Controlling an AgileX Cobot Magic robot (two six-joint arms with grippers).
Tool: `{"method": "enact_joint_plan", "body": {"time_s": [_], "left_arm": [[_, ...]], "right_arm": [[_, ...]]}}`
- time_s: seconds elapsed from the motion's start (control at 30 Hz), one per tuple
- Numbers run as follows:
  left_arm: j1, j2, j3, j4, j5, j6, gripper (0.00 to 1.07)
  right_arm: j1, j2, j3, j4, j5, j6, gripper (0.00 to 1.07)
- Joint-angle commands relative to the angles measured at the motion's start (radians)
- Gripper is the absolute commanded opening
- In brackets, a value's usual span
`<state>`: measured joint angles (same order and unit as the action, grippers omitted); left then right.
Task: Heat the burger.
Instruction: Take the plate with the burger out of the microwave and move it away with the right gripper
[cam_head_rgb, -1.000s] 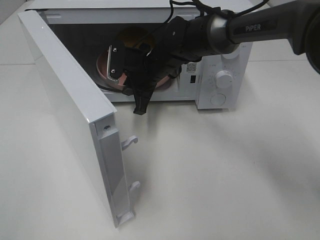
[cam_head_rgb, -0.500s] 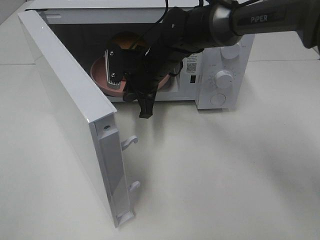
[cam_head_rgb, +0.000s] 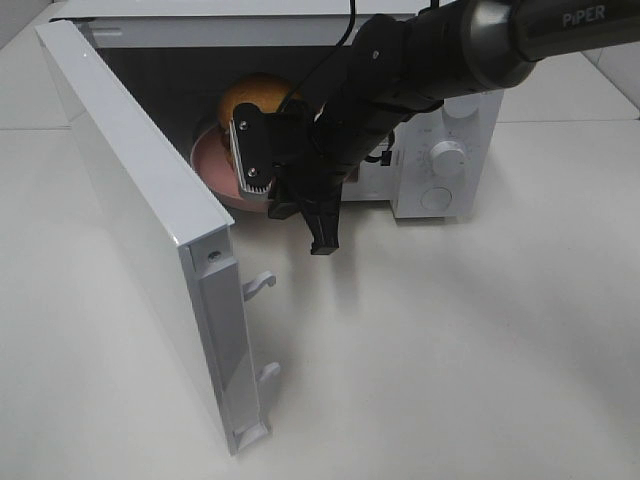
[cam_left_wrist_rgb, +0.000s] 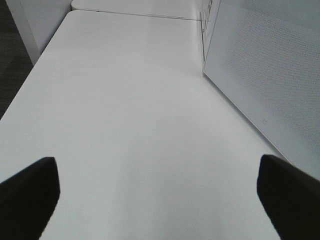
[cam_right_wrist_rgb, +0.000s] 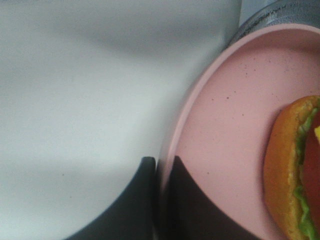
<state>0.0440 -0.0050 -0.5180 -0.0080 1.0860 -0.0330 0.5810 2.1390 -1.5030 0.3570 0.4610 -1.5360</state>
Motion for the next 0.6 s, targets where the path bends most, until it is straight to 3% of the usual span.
{"method": "enact_joint_plan", "body": {"time_s": [0.03, 0.37, 0.6], "left_arm": [[0.003, -0.002, 0.003, -0.001, -0.017, 0.000, 1.00], [0.003, -0.002, 0.003, -0.001, -0.017, 0.000, 1.00], [0.003, -0.002, 0.003, -0.001, -0.017, 0.000, 1.00]], "right_arm": [[0.006, -0.050, 0.049, 0.005, -0.050, -0.044, 0.00], [0.006, -0.199, 0.247, 0.152, -0.162, -0.193, 0.00], [0.006, -0.246, 0.312, 0.238, -0.204, -0.294, 0.00]]}}
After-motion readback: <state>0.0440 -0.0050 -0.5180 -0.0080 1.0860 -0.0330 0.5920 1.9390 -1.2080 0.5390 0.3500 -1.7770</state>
